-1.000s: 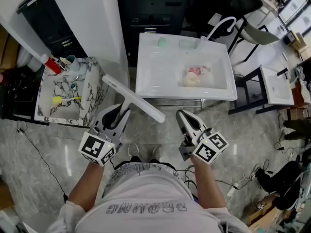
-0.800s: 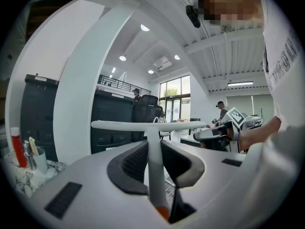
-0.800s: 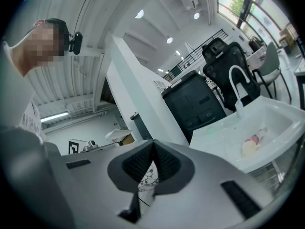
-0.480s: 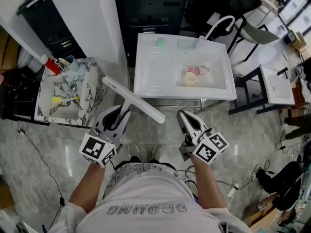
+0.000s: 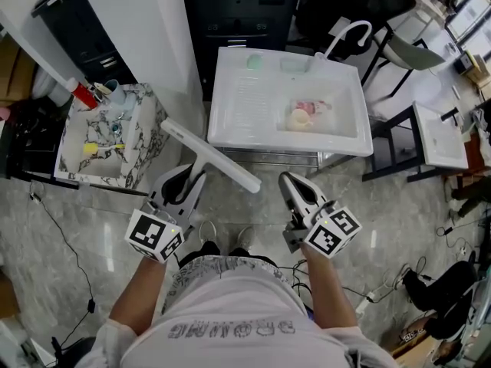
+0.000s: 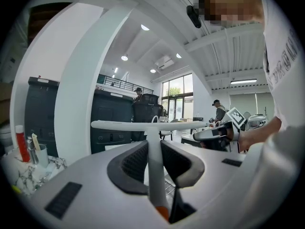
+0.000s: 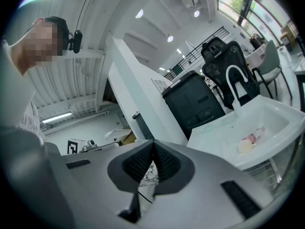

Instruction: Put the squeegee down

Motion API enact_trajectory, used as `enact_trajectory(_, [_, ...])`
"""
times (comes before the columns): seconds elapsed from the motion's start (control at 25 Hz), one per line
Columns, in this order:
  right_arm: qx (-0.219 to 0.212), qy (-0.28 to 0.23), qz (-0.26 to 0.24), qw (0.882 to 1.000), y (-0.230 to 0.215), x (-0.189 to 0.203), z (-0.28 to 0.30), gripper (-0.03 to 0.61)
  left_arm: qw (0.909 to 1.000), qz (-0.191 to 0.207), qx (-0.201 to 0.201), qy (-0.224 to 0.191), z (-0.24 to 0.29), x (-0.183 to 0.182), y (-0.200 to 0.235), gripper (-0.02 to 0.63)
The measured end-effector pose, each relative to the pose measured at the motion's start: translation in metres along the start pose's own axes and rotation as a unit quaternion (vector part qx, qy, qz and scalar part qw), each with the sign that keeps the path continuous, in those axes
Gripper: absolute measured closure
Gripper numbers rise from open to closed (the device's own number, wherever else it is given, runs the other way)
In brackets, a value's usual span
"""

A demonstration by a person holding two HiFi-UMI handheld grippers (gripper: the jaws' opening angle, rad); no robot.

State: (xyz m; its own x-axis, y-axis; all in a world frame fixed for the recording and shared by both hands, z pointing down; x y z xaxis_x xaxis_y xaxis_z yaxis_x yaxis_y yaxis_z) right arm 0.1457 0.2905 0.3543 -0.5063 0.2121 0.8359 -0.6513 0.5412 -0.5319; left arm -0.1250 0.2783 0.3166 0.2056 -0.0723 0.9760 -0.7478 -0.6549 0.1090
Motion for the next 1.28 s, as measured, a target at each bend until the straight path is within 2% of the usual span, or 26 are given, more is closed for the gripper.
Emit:
enact_trajectory(0.6, [-0.021, 0.01, 0.006, 1.0, -0.02, -0.006, -0.031, 0.571, 0.9998, 0.008, -0.019, 0.003, 0.003, 0.008, -0.043, 0.517])
enact_trajectory(1.28, [-0.024, 0.009, 0.005, 1.0, -0.04, -0.015, -0.021, 0.571, 0.9996, 0.014, -0.026, -0.001, 0.024, 0.008, -0.038, 0.517])
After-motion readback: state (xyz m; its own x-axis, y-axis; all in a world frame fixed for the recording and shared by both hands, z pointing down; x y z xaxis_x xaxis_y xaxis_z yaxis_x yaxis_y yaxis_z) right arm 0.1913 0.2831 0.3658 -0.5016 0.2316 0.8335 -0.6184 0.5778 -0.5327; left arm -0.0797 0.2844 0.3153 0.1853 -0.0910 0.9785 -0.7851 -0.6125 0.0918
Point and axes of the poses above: the fingertips, and each gripper's own axes: z forward along the fingers, y to its left, x out of its underside, the point moved 7 cm from there along -z, backward along the fingers, and after that the axes turned 15 degrees about -y, right-handed, at the moved point
